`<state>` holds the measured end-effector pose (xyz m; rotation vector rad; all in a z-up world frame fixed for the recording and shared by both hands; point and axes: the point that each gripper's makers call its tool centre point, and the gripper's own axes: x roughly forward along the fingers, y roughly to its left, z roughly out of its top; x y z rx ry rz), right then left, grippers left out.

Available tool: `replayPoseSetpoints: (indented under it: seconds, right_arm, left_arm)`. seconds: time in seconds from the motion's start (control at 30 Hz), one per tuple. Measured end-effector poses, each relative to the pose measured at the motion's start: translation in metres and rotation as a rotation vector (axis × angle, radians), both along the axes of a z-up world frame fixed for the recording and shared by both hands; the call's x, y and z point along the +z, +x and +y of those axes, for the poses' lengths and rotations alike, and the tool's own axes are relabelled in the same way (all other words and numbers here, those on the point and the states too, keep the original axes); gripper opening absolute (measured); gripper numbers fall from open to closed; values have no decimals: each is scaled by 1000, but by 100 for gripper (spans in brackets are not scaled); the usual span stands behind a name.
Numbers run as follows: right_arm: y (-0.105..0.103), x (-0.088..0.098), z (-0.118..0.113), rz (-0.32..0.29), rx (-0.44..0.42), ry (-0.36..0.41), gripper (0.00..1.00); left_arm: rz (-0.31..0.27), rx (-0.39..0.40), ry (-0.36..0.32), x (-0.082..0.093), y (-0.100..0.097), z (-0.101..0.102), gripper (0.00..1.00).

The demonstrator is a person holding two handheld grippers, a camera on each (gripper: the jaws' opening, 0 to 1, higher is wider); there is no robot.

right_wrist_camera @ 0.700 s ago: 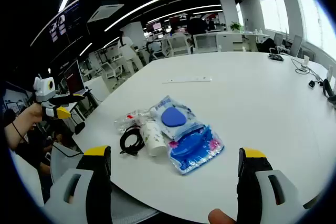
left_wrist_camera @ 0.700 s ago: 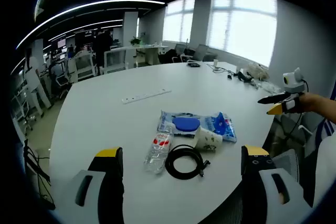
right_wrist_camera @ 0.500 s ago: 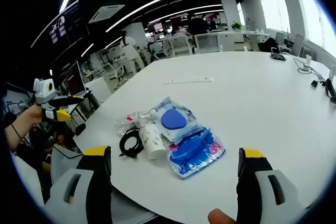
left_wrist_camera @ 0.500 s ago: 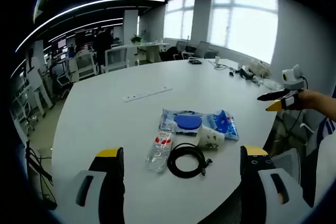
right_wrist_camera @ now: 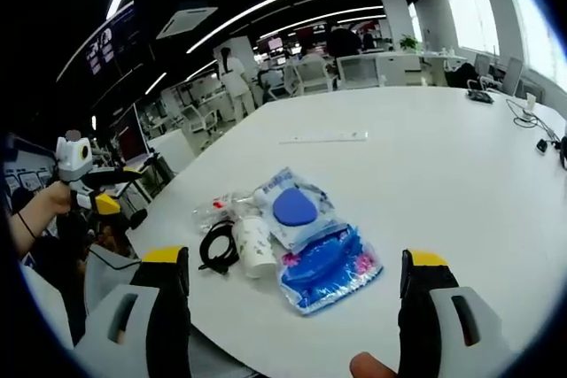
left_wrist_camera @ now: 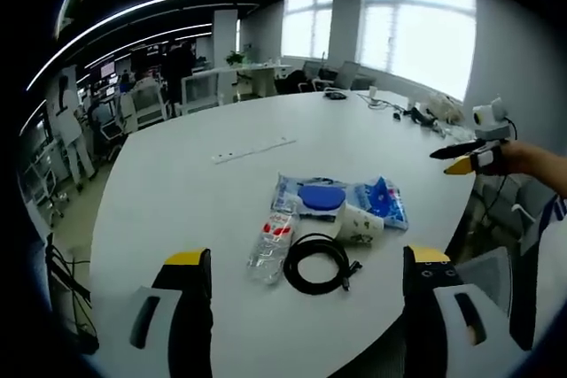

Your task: Arrange the tabletop items into an orderly group along one side of the table until the central work area is clear of visible clutter.

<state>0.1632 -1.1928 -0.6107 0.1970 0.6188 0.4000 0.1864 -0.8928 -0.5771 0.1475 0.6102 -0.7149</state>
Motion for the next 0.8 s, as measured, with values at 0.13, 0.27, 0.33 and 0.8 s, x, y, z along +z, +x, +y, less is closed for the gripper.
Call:
replayPoseSetpoints:
  seconds: [0.13,0.27,0.33,0.8]
  right_arm:
    - [-4,-3,3,3,-4,8,98]
    - [-12,-4,6,15,3,-3,98]
    - [-13,-3,6,13,3,-2,98]
    - [-9,8,24,-7,-1,3,96]
  left_arm:
    - [-6,4,-10,0,3,3,86]
    - [-16,9,-12,2,5,5,85]
    - [-21,3,-11,3,4,4,84]
    - [-32,-22,-25,7,-6,17,83]
